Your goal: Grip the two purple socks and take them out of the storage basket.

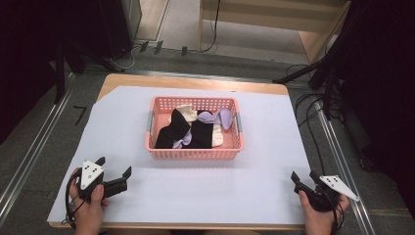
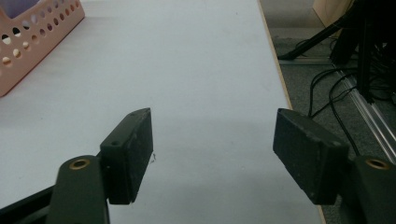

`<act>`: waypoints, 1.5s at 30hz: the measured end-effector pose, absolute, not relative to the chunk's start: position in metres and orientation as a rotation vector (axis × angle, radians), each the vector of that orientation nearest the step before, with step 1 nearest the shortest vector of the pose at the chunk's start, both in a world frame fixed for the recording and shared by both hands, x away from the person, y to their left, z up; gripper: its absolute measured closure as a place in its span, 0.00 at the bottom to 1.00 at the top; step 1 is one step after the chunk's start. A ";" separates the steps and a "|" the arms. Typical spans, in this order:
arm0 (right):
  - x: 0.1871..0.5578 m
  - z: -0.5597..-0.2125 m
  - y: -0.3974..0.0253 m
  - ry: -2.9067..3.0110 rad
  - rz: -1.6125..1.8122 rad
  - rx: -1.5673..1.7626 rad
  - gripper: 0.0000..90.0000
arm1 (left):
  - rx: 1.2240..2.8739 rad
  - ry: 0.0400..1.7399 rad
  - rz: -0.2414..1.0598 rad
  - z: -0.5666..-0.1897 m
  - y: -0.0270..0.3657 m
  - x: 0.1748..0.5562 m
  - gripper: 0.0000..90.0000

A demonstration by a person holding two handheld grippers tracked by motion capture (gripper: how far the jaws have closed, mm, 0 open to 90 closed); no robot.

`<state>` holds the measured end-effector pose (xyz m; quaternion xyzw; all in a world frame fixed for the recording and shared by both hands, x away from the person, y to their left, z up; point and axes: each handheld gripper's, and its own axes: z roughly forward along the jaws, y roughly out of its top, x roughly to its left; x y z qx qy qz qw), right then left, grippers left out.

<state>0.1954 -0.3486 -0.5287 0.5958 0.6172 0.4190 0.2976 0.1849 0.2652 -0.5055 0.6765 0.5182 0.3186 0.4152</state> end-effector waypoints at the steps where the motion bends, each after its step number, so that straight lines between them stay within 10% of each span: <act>1: 0.195 -0.528 -0.348 1.633 1.114 1.582 0.36 | 1.697 1.302 0.800 -0.505 0.265 0.185 0.09; 45: 0.297 -0.446 -0.127 1.959 1.317 1.250 0.68 | 1.721 1.279 0.788 -0.505 0.265 0.185 0.09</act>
